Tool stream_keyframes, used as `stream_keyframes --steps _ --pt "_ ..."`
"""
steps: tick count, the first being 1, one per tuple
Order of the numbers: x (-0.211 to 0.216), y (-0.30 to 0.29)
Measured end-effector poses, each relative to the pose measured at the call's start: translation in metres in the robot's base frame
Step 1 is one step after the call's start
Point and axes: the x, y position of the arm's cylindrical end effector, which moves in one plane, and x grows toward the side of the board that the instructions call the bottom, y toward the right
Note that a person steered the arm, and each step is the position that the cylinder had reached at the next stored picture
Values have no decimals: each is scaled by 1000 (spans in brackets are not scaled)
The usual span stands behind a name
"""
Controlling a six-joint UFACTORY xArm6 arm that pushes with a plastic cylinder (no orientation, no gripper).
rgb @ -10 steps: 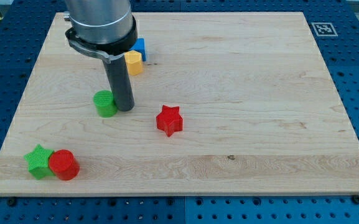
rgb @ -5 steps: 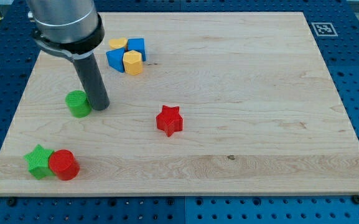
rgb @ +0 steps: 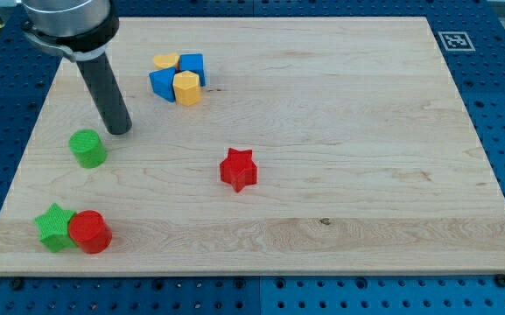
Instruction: Push green circle above green star
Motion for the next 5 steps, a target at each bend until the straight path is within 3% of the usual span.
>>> stream_keyframes --steps 3,5 --pt "70 -21" --pt "44 -23"
